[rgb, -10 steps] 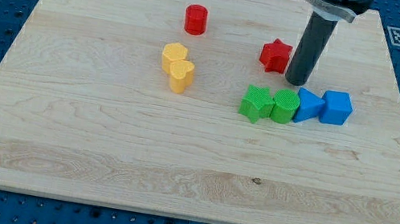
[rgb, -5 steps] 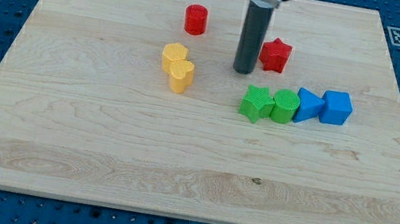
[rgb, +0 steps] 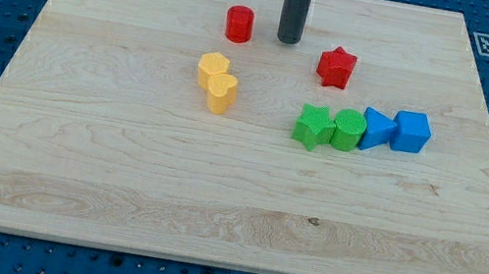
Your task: Slide the red star to the top right corner
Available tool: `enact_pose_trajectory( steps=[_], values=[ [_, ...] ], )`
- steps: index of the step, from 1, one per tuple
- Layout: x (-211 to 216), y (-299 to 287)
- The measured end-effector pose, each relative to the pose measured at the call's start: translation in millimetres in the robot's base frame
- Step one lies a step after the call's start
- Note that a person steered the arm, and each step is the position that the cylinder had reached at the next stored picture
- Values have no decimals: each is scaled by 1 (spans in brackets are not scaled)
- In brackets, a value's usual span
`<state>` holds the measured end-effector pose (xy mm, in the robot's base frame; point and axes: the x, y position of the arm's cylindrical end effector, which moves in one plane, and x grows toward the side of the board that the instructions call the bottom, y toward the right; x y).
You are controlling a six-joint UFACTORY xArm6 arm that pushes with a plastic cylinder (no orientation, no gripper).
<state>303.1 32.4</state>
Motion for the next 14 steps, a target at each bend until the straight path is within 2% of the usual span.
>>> enact_pose_trajectory(
  steps=[1, 3, 4, 5, 7, 8, 9, 10, 11, 12, 14],
  values=[
    [18, -12],
    [89, 1],
    [46, 12],
    [33, 49],
    [97, 45],
    [124, 72],
    [104, 108],
    [77, 106],
    [112, 89],
    [95, 61],
    [15, 75]
  ],
)
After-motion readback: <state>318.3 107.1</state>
